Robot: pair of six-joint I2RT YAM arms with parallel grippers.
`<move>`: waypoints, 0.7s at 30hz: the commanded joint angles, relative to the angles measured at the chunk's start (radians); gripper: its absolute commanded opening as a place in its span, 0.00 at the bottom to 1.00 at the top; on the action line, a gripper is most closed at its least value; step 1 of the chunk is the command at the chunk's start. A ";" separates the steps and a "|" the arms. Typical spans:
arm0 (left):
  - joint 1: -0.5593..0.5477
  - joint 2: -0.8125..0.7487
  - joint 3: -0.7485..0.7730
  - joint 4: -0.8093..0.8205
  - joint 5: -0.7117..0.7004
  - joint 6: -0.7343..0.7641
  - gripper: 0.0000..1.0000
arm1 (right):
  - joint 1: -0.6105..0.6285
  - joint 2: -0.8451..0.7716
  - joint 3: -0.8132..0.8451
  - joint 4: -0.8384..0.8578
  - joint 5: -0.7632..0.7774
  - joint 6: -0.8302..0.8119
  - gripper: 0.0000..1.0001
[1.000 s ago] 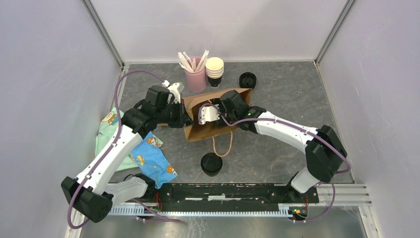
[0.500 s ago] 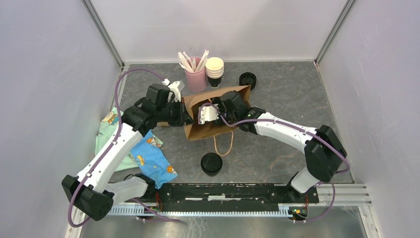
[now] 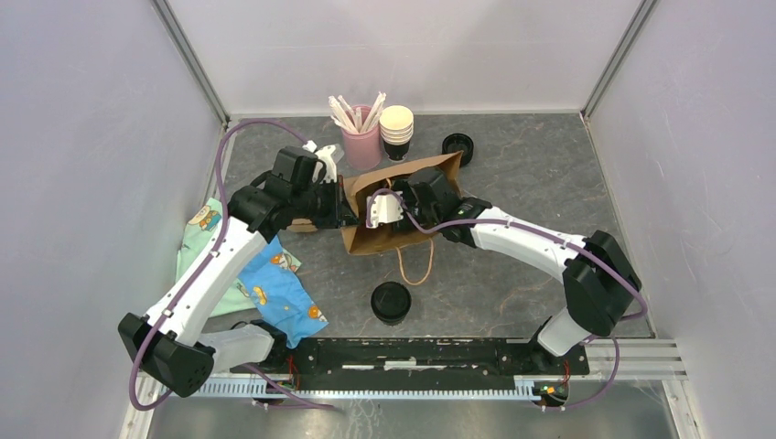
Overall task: Pack the takeout coffee
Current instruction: Place the coffee cup on the cup tray.
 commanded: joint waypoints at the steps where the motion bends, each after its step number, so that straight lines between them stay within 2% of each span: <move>1: -0.001 -0.014 -0.006 -0.028 0.078 0.002 0.02 | -0.006 -0.046 -0.009 0.033 -0.042 0.016 0.00; 6: -0.003 -0.006 0.003 -0.040 0.105 0.014 0.02 | -0.006 -0.034 0.011 0.013 -0.049 -0.021 0.00; 15: -0.002 0.000 0.022 -0.046 0.126 -0.014 0.02 | 0.002 -0.069 0.110 -0.210 -0.053 0.014 0.00; 21: -0.002 -0.012 -0.025 -0.026 0.194 -0.025 0.02 | 0.006 -0.064 0.119 -0.240 -0.040 0.002 0.00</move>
